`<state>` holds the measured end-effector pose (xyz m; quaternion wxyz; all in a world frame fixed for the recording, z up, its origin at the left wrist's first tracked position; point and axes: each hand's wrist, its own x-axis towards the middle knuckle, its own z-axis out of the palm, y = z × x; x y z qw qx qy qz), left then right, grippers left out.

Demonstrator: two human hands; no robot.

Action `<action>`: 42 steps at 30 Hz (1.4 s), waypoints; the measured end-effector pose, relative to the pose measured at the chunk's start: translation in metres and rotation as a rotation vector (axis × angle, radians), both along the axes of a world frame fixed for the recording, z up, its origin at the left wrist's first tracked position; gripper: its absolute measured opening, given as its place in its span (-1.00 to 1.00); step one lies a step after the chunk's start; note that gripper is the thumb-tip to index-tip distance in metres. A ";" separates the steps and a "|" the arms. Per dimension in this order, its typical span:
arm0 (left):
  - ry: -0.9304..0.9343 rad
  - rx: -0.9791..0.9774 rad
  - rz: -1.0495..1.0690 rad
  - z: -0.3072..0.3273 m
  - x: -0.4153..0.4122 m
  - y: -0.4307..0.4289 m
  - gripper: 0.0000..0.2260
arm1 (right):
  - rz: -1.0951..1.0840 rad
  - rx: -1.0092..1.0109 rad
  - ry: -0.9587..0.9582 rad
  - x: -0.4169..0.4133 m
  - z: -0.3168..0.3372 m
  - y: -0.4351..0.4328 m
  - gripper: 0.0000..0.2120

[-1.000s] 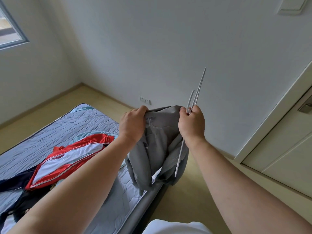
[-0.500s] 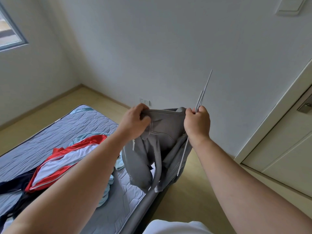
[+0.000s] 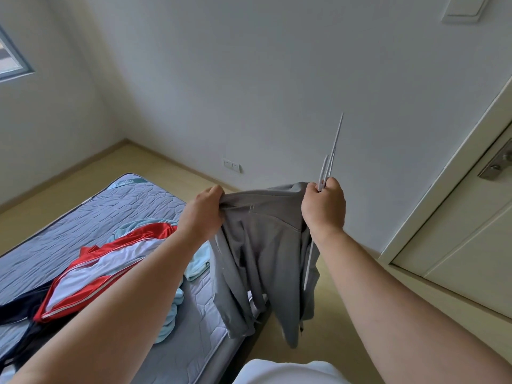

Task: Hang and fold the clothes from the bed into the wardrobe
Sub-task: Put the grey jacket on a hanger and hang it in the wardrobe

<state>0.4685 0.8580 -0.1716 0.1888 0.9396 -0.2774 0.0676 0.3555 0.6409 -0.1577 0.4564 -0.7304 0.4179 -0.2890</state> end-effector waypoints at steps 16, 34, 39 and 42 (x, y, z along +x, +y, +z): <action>1.144 -0.675 0.020 0.032 0.001 -0.008 -0.41 | 0.008 0.019 0.022 -0.009 -0.015 -0.025 -0.72; 0.577 -0.810 0.080 0.038 0.005 -0.018 -0.89 | 0.071 0.087 0.122 -0.015 -0.039 -0.019 -0.92; 0.644 -0.509 -0.190 0.041 0.008 -0.005 -0.70 | 0.002 0.151 0.092 -0.013 -0.042 -0.021 -0.94; 0.550 -0.299 -0.127 0.038 0.010 -0.005 -0.89 | -0.034 0.180 0.079 -0.012 -0.042 -0.022 -0.90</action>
